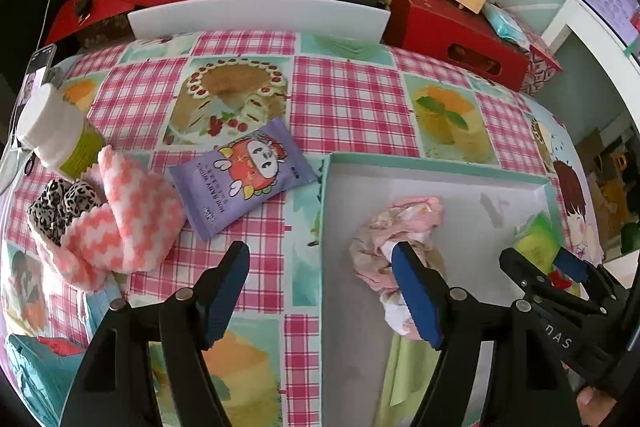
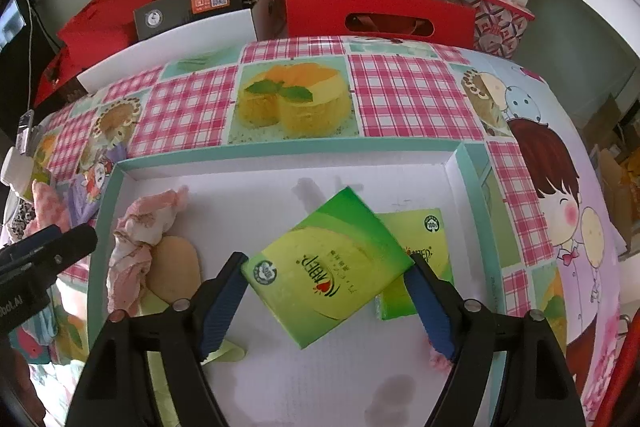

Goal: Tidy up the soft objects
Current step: 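Lower the pink cloth into the tray and open the left gripper while the right gripper releases the tissue pack, then move both grippers back toward the pile of soft items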

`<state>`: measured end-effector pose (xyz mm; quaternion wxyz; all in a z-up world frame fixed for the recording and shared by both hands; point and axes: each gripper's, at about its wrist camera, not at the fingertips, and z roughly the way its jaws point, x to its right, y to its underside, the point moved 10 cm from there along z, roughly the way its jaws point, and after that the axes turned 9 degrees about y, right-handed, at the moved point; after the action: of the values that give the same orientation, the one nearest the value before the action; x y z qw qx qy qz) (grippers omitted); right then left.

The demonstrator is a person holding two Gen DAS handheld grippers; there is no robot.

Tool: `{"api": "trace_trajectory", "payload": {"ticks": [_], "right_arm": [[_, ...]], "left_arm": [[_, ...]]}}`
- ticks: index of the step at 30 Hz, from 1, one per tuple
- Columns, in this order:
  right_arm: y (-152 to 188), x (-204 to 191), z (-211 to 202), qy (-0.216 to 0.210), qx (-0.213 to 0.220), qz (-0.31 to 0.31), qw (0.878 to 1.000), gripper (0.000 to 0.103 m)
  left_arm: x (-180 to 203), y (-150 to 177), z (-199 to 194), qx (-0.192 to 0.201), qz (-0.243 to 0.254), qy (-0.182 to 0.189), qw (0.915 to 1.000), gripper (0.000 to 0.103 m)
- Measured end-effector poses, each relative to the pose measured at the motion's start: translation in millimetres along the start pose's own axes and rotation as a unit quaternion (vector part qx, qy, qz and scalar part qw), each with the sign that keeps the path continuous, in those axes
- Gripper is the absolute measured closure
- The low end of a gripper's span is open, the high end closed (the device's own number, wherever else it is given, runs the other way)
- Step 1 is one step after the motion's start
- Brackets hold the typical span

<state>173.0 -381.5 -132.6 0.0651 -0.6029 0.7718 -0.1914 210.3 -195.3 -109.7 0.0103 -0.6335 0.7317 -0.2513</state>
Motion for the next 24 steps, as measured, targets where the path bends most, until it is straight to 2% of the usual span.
{"api": "trace_trajectory", "payload": {"ticks": [3,8,10,24], "right_arm": [[-1,1,-2,0.003,0.002,0.000,1.000,0.013],[-2,3,-3,0.010,0.005,0.000,1.000,0.002],[-2,4,-3,0.011,0.005,0.001,1.000,0.001],[-5,8,-12,-0.003,0.013,0.032,0.999,0.000]], "left_arm": [[-4,-1,0,0.004,-0.006,-0.003,1.0000,0.014],[-9,-3,-2,0.013,-0.009,-0.008,0.9998,0.014],[-11,-3,-2,0.018,-0.014,-0.009,0.9997,0.008],[-10,-4,-2,0.020,-0.017,0.005,0.9997,0.008]]}}
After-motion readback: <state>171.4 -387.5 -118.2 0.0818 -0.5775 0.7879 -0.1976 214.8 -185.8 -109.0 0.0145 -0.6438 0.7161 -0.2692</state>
